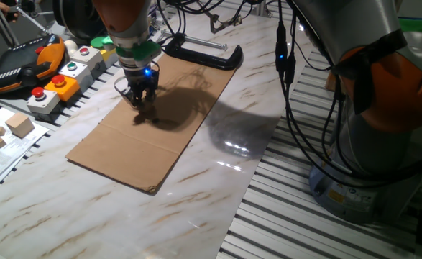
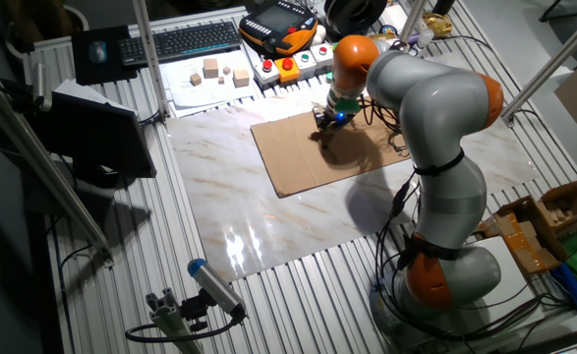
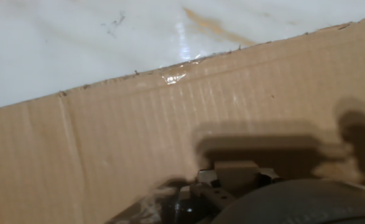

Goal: Hold a small block with the gripper and sweep it from left to right on the table

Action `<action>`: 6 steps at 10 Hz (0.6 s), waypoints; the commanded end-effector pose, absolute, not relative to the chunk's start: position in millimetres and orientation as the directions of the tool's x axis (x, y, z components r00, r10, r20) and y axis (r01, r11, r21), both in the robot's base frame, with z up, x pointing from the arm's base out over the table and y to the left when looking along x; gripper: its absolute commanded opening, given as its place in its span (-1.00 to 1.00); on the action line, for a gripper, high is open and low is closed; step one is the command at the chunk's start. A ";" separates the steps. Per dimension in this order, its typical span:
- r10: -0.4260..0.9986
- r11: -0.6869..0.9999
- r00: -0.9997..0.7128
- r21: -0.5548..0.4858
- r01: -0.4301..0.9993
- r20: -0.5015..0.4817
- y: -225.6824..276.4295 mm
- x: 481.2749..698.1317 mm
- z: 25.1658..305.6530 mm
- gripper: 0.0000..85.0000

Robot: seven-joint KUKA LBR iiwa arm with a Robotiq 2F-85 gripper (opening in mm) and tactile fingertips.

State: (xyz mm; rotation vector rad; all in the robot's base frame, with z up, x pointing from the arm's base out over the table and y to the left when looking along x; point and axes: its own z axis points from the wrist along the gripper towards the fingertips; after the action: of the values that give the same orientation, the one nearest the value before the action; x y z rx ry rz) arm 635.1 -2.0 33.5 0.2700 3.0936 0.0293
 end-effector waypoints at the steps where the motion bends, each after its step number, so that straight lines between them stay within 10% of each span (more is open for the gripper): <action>1: 0.174 0.985 -0.984 0.023 0.173 -0.034 -2.1 635.5 34.0 -0.98; 6: 0.181 0.983 -0.983 0.038 0.179 -0.036 -1.4 635.4 33.3 -0.98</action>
State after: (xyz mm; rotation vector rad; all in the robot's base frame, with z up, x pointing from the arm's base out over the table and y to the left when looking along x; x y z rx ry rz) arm 635.4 -1.4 33.4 0.2821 3.0894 0.0516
